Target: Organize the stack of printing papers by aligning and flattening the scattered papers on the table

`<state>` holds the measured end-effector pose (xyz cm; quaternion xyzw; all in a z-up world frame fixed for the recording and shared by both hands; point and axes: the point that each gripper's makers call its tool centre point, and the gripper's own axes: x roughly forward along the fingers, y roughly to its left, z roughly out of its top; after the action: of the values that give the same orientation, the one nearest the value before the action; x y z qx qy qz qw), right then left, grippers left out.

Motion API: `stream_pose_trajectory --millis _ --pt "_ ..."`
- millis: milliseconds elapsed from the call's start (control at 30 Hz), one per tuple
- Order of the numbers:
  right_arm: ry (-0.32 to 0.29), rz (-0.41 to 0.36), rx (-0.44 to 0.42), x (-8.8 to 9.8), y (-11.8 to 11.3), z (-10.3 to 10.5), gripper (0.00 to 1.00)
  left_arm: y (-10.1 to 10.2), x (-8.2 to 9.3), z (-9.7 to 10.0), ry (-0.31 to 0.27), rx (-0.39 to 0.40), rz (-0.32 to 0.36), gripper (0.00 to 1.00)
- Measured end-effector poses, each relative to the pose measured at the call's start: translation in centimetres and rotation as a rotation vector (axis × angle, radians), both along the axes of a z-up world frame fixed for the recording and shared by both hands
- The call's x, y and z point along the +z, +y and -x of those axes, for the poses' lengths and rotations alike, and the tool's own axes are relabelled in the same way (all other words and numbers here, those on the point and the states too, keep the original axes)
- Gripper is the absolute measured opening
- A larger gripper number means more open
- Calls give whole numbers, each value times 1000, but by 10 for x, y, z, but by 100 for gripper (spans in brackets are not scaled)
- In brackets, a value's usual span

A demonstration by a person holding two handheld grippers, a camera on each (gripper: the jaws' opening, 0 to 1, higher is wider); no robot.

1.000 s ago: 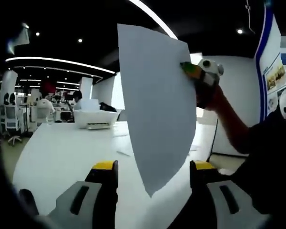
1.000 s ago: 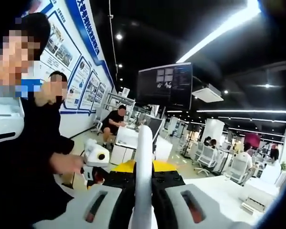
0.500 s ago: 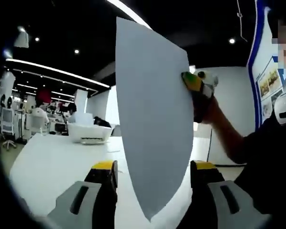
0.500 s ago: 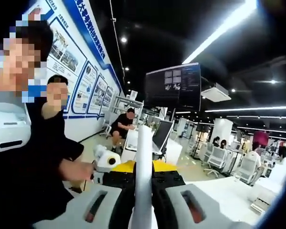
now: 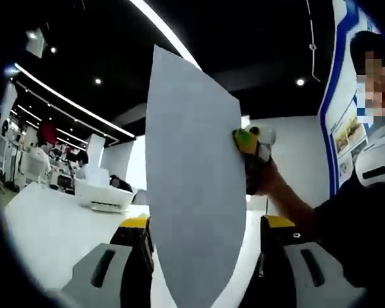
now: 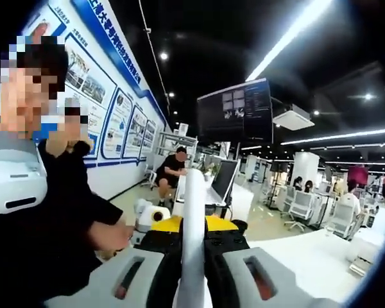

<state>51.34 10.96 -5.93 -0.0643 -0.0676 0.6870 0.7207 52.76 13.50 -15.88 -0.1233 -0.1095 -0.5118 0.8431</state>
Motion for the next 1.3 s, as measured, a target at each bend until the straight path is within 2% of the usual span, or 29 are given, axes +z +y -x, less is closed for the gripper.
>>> stream_pose_trajectory --millis 267,467,600,800,1000,1167,1300 --pt "21 5 16 -2 0 3 7 -9 7 4 -34 -41 19 74" --pt "28 3 33 -2 1 7 7 -12 5 6 -35 -64 22 74" --pt "33 2 36 -3 1 7 7 -13 5 9 -28 -89 31 67" --pt "41 1 36 -4 0 6 7 -15 2 8 -14 -100 32 64" --pt "50 -3 41 -5 0 6 7 -18 1 9 -18 -119 28 52" --pt "55 -8 41 -4 -1 5 7 -16 2 11 -35 -136 53 31" --pt "58 -5 40 -5 -1 5 7 -15 2 9 -19 -146 72 23"
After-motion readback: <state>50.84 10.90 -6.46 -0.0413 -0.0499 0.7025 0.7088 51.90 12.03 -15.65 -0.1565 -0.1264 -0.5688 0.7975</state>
